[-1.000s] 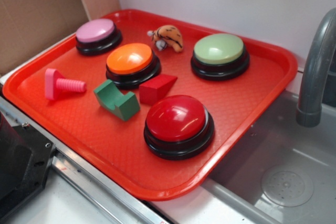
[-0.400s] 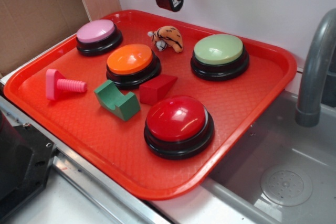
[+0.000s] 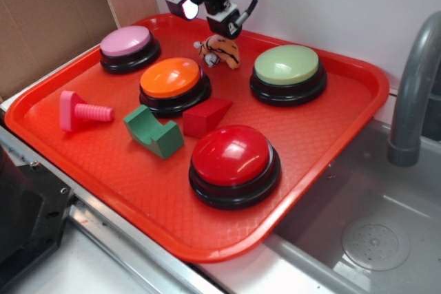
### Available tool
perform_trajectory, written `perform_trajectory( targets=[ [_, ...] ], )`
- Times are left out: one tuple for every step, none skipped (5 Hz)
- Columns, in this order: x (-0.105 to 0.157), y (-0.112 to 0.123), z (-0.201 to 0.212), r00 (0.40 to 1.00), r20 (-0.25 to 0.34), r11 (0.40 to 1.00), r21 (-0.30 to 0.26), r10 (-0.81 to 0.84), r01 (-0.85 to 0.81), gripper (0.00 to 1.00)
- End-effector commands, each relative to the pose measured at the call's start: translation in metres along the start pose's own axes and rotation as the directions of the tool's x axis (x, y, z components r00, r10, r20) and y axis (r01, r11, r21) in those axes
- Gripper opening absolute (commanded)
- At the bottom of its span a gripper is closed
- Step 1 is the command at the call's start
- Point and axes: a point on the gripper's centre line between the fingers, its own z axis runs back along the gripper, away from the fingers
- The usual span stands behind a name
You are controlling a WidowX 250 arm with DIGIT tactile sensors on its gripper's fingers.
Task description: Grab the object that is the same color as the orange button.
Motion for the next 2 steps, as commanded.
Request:
perform_trajectory(
  targets=[
    [-0.008, 0.002, -0.025, 0.994, -0.076, 0.996, -0.063, -0.073, 0.068, 1.0],
    [-0.027, 0.007, -0.046, 0.996, -0.068, 0.996, -0.07, -0.056, 0.051, 0.01]
  ],
)
